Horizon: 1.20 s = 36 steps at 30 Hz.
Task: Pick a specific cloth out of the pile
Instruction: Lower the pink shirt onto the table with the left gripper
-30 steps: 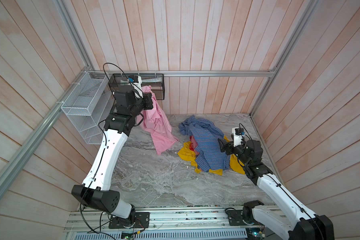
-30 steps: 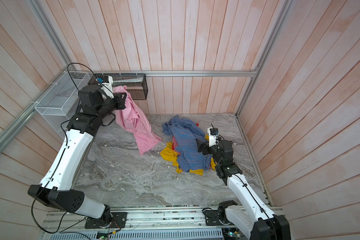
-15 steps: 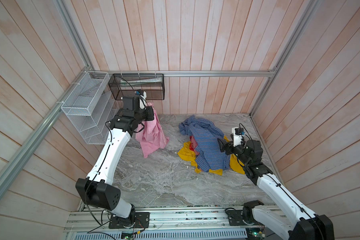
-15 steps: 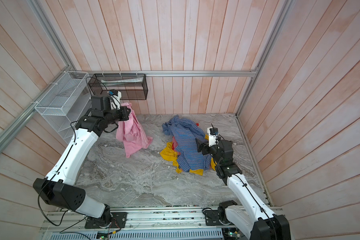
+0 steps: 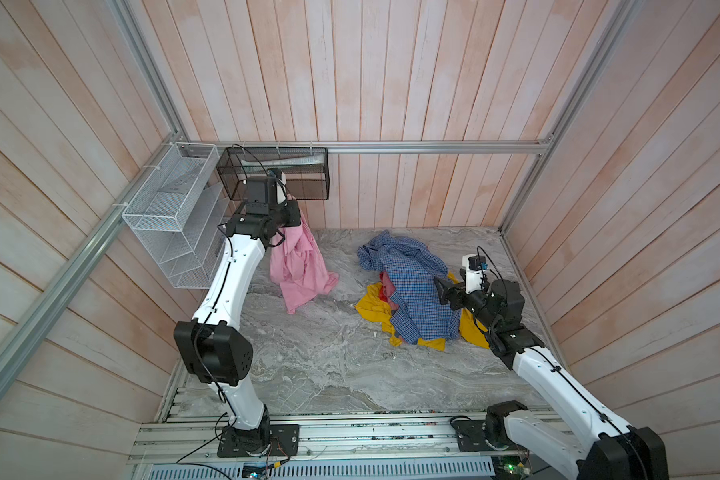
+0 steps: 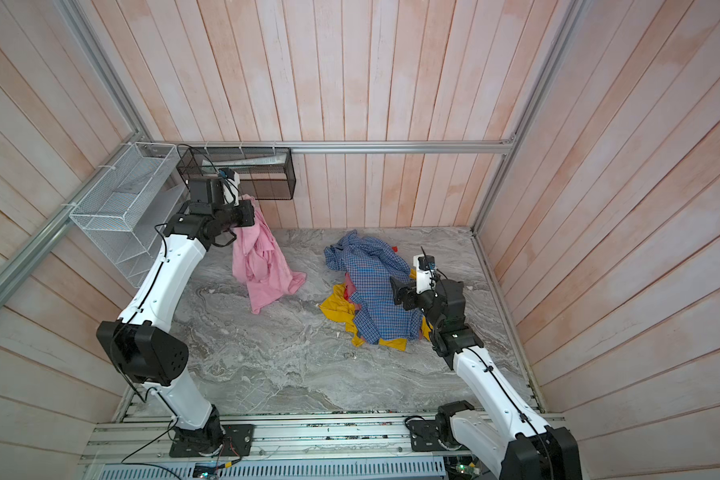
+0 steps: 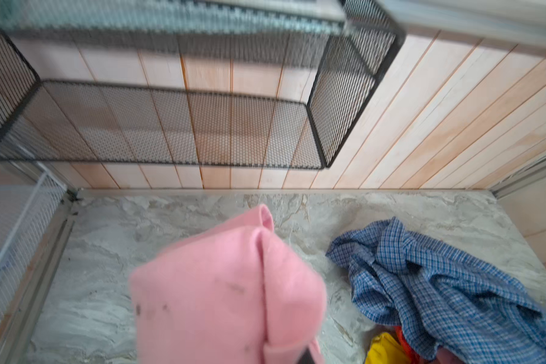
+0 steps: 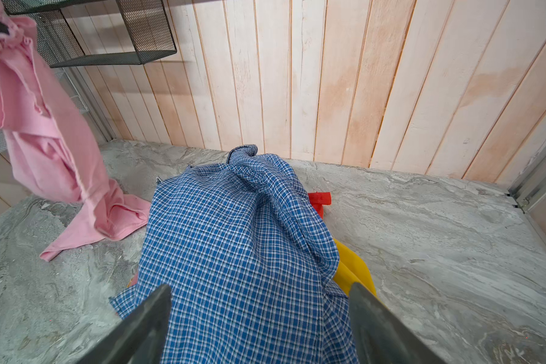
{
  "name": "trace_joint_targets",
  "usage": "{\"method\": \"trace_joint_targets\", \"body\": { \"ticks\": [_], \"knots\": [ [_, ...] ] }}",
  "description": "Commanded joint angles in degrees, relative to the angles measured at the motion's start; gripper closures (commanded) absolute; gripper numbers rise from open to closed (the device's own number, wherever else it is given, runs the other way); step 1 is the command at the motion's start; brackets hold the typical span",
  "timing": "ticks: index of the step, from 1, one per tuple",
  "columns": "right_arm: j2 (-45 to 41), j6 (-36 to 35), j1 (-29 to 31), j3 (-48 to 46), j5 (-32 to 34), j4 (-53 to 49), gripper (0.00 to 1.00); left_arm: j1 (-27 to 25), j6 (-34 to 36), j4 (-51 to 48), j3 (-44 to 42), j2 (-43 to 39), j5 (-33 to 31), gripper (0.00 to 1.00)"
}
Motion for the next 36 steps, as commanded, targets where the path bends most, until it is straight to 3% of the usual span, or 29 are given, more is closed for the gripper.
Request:
{"method": "trace_joint_targets", "body": {
  "ticks": [1, 5, 13, 18, 30, 36],
  "knots": [
    [0.3, 0.2, 0.4, 1.6, -0.4, 0.2, 0.12, 0.4, 4.3, 1.5, 6.2, 4.0, -0.4, 1.0],
    [0.1, 0.2, 0.5, 1.6, 0.0, -0.3, 0.12, 0.5, 6.0, 4.0, 4.5, 6.7, -0.8, 1.0],
    [0.4, 0.1, 0.6, 1.7, 0.2, -0.7, 0.12, -0.7, 6.8, 12.2, -17.1, 2.6, -3.2, 1.0],
    [1.9, -0.4, 0.7, 2.6, -0.9, -0.8, 0.12, -0.8, 5.9, 11.9, -26.2, 2.0, -3.5, 1.0],
    [3.1, -0.9, 1.2, 3.5, -1.3, -1.5, 0.12, -0.7, 8.1, 5.3, -32.5, 6.3, -8.4, 1.0],
    [3.2, -0.9, 1.2, 3.3, -1.2, -1.7, 0.12, -1.3, 12.6, 1.1, -30.4, 9.9, -8.3, 0.8]
  ]
}}
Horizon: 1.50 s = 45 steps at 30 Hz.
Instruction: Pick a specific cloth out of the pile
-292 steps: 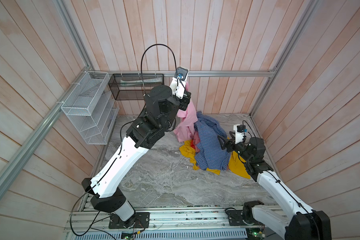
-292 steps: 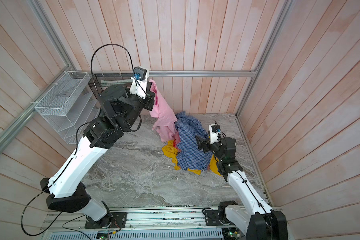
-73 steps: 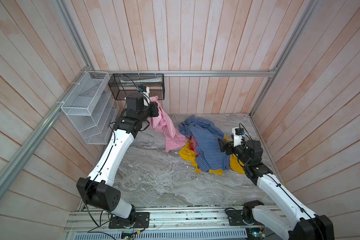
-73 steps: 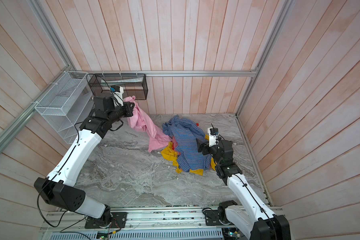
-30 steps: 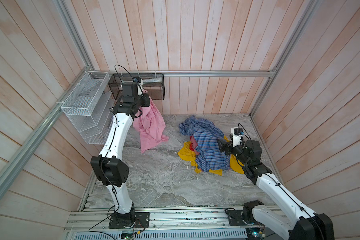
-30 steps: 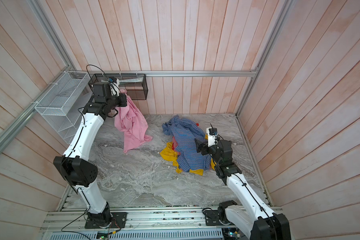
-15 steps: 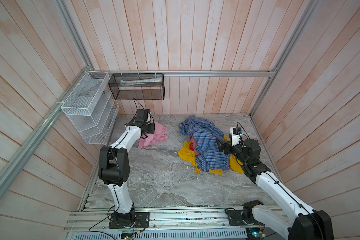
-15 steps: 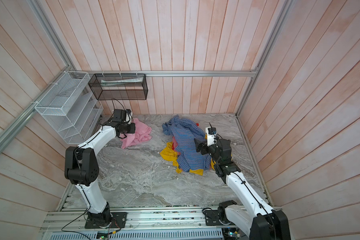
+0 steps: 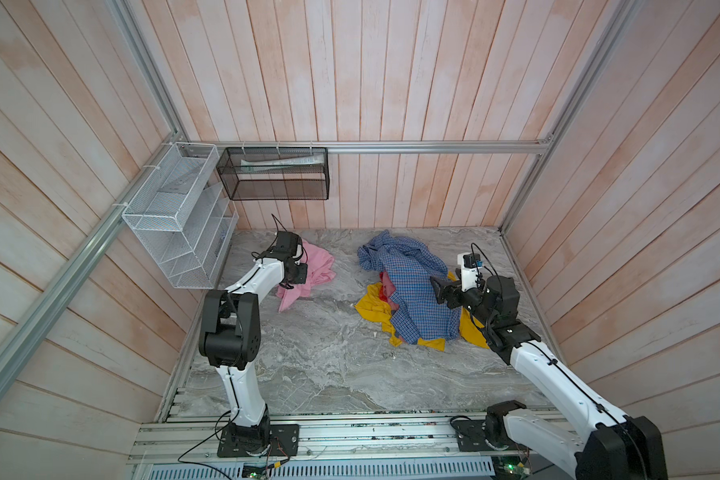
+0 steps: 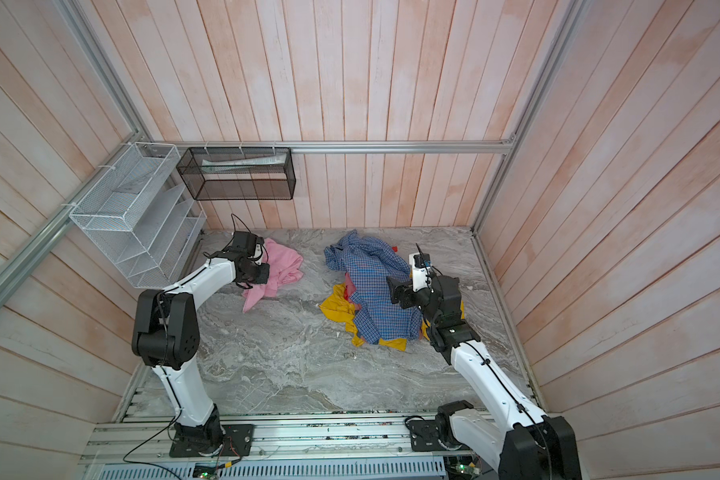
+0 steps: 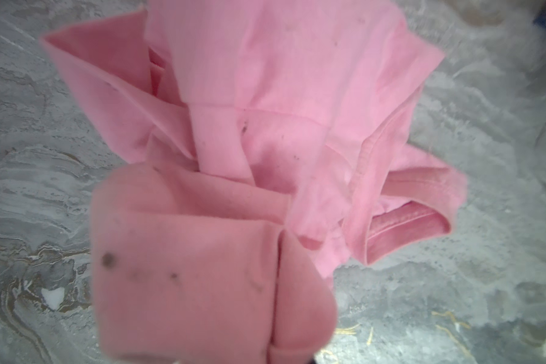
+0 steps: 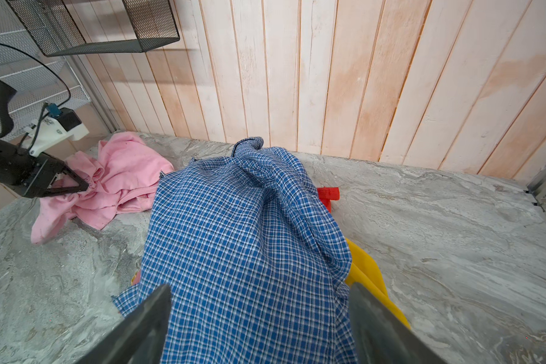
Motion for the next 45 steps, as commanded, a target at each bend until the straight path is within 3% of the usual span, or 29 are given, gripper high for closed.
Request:
{"method": "trace_joint_targets", "body": {
  "ticks": [1, 7, 11, 12, 14, 21, 23, 26, 31, 34, 41, 45],
  "knots": [
    [0.5, -0.9, 0.3, 1.5, -0.9, -0.4, 0.12, -0.7, 4.2, -4.1, 1.9, 3.7, -1.9, 0.75],
    [0.8, -0.8, 0.3, 1.9, -0.4, -0.6, 0.12, -4.1, 6.0, -4.7, 5.4, 7.9, -3.1, 0.44],
    [0.7, -1.3, 0.4, 2.5, 0.2, -1.3, 0.12, -6.2, 6.7, -5.9, 7.9, 11.3, -3.4, 0.39],
    [0.7, -1.4, 0.4, 2.6, 0.4, -1.6, 0.12, -6.3, 6.4, -6.2, 8.6, 12.1, -3.4, 0.34],
    [0.5, -1.7, 0.4, 2.7, 0.6, -1.9, 0.12, -6.4, 6.4, -7.1, 10.0, 14.0, -4.7, 0.14],
    [0.3, -1.8, 0.4, 2.9, 0.8, -2.9, 0.12, -6.4, 3.9, -12.4, 16.4, 23.0, -11.8, 0.14],
    [0.2, -1.9, 0.4, 3.0, 1.0, -3.0, 0.12, -6.5, 3.2, -13.9, 18.0, 25.2, -12.5, 0.14],
    [-0.2, -1.9, 0.4, 3.0, 1.3, -3.3, 0.12, -6.4, 3.3, -13.5, 18.2, 25.5, -9.9, 0.22],
    [-0.7, -1.9, 0.4, 3.0, 1.7, -4.0, 0.12, -6.6, 3.4, -15.1, 15.4, 23.3, -7.1, 0.62],
    [-1.2, -1.8, 0.4, 2.7, 1.9, -4.0, 0.12, -7.1, 1.6, -14.0, 9.1, 18.9, -5.7, 0.75],
    [-0.7, -2.4, 0.4, 3.0, 1.8, -4.1, 0.12, -8.6, -2.7, -11.3, -8.3, 3.0, -2.2, 0.8],
    [0.1, -2.9, 0.5, 3.2, 1.3, -3.5, 0.12, -9.0, -4.4, -11.4, -13.9, -4.9, -2.5, 0.81]
  ]
}}
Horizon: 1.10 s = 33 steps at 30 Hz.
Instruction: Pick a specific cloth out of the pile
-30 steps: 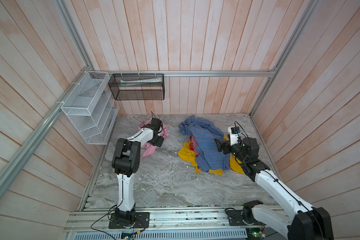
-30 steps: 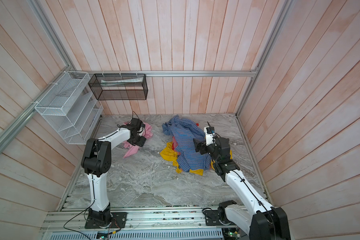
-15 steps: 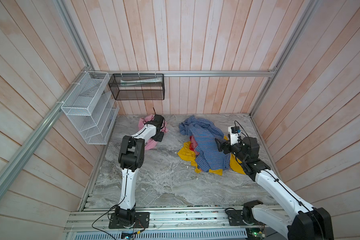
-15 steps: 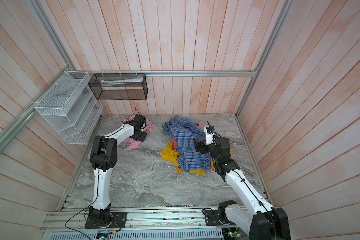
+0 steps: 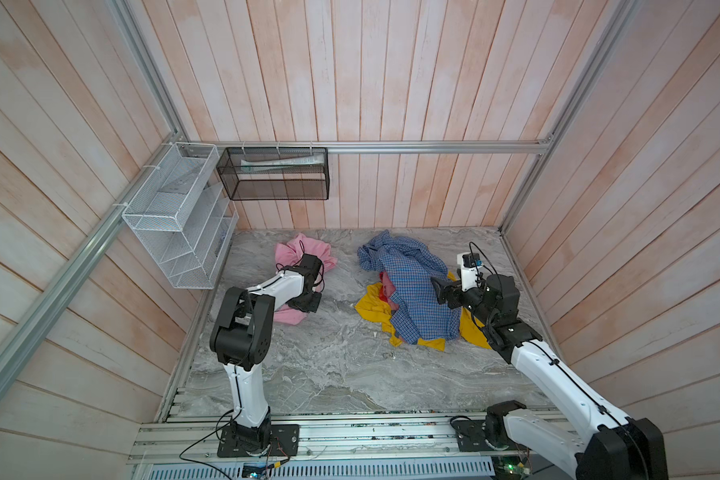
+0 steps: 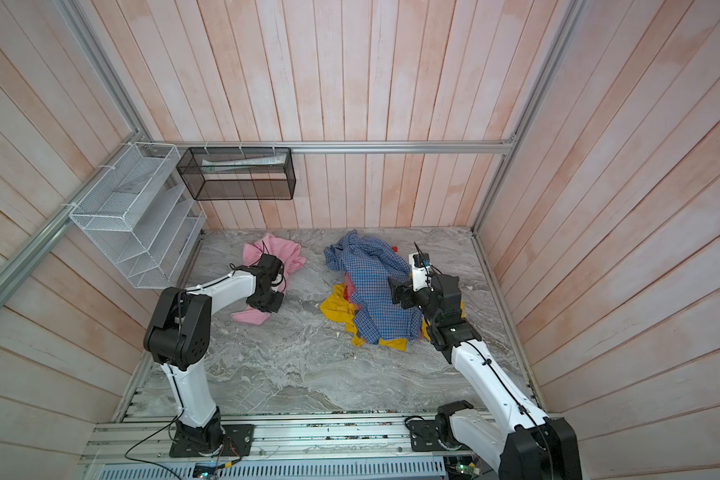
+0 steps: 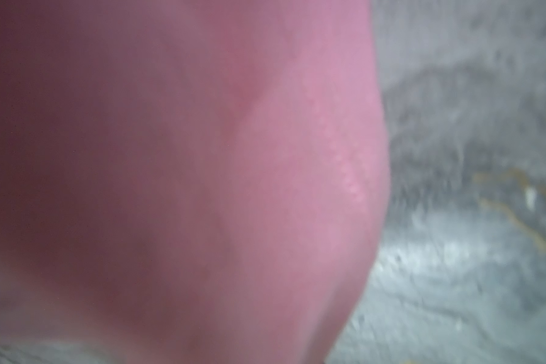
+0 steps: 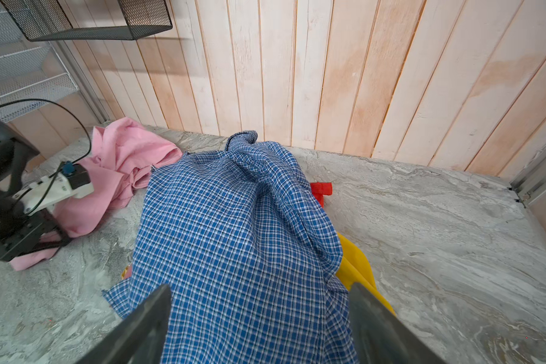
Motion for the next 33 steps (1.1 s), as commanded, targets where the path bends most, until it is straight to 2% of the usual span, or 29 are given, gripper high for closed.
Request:
{"method": "trace_joint_targets", "body": {
  "ticks": [1, 3, 6, 9, 15, 23, 27, 31, 32, 33],
  "knots": [
    [0.6, -1.0, 0.3, 2.0, -0.3, -0.1, 0.12, -0.3, -2.6, -2.9, -3.1, -4.6, 2.1, 0.82],
    [1.1, -1.1, 0.3, 2.2, -0.8, 0.2, 0.12, -0.2, -3.0, -2.5, -2.6, -6.4, 2.3, 0.86],
    [1.6, -1.1, 0.4, 2.6, -1.4, 0.4, 0.12, -0.2, -3.4, -3.6, 0.9, -7.2, 4.7, 1.0],
    [1.1, -1.3, 0.4, 2.6, -0.8, 0.5, 0.12, -0.4, -3.9, -5.7, 3.9, -8.6, 6.4, 1.0],
    [0.1, -1.8, 0.4, 1.5, 0.5, 0.5, 0.12, -0.3, -2.1, -5.8, 8.0, -12.3, 2.4, 1.0],
    [1.8, -1.4, 0.4, 2.0, -0.4, 1.6, 0.12, 1.0, -0.4, -6.9, 25.3, 1.5, -0.3, 1.0],
    [1.7, -1.3, 0.4, 2.0, -0.2, 1.5, 0.12, 1.9, 0.4, -7.9, 34.0, 10.6, -4.8, 1.0],
    [1.3, -1.0, 0.4, 1.5, 0.3, 1.5, 0.12, 1.8, 2.0, -8.5, 37.1, 18.5, -8.3, 0.91],
    [1.4, -0.9, 0.4, 1.5, 0.3, 1.3, 0.12, 1.7, 2.1, -8.8, 37.4, 19.7, -8.1, 0.87],
    [1.3, -0.8, 0.4, 1.4, 0.4, 1.1, 0.12, 1.7, 2.1, -8.9, 37.4, 20.6, -6.8, 0.78]
  ]
}}
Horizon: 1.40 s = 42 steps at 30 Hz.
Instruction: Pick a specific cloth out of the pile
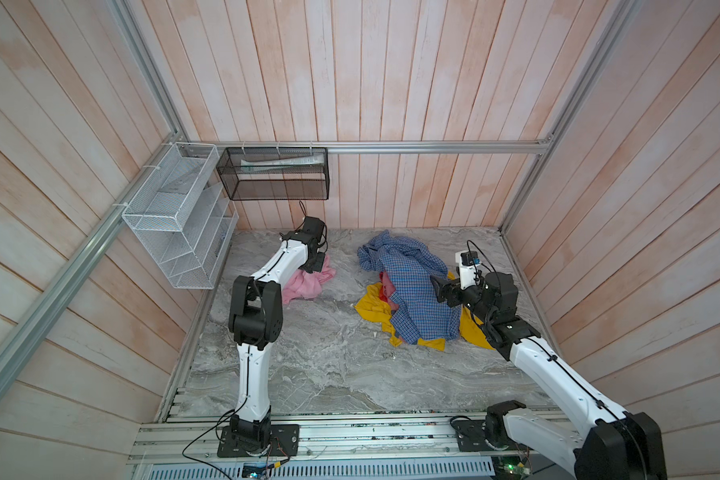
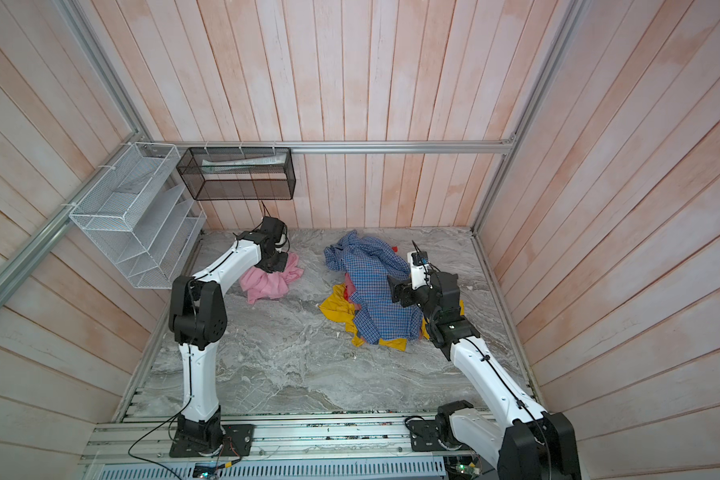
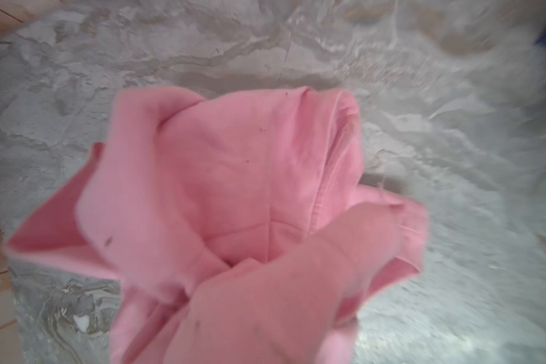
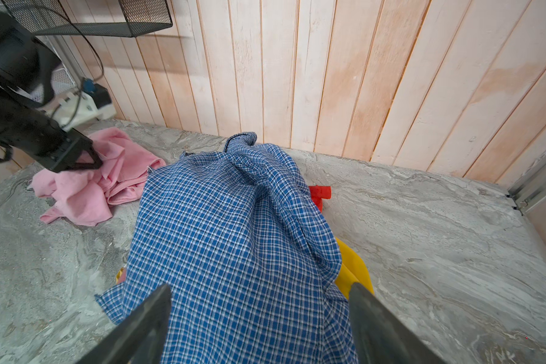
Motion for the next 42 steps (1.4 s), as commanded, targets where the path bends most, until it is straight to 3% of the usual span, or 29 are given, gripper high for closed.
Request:
{"method": "trace_joint_targets", "body": {
  "ticks": [1, 3, 10, 15, 18, 26, 29, 34, 40, 42],
  "knots": [
    [-0.3, 0.2, 0.4, 0.4, 0.4, 0.3, 0.12, -0.2, 1.3, -2.2, 0.8, 2.9, 0.2, 0.63],
    [-0.3, 0.1, 0.4, 0.4, 0.5, 0.0, 0.12, -0.8, 1.4, -1.4, -0.8, 2.8, 2.9, 0.47],
    [0.2, -0.1, 0.4, 0.7, 0.6, -0.6, 0.12, -2.8, 2.8, 4.5, -9.3, -1.0, 9.7, 0.27],
    [0.0, -0.3, 0.4, 0.6, 0.5, -1.4, 0.12, -2.4, 2.7, 5.3, -11.1, -2.2, 12.8, 0.26],
    [-0.4, -0.5, 0.4, 0.4, 0.8, -1.5, 0.12, -1.8, 2.0, 5.4, -11.1, -1.8, 14.0, 0.19],
    [-0.7, -0.6, 0.4, 0.5, 1.3, -2.1, 0.12, -1.8, -0.8, 3.2, -9.6, 2.8, 12.8, 0.2],
    [-0.9, -0.9, 0.4, 0.6, 1.6, -2.1, 0.12, -1.9, -1.1, 2.6, -9.3, 4.5, 11.9, 0.29],
    [-0.9, -1.2, 0.4, 0.6, 2.2, -2.2, 0.12, -1.8, -4.0, 1.6, -10.1, 6.7, 6.7, 0.74],
    [-1.1, -1.0, 0.4, 0.3, 3.2, -1.6, 0.12, -1.8, -5.1, 3.9, -13.5, 5.1, 4.4, 1.0],
    [-1.2, -1.1, 0.4, 0.4, 3.2, -1.5, 0.12, -1.4, -7.5, 4.3, -14.0, 4.6, 4.8, 1.0]
  ]
}}
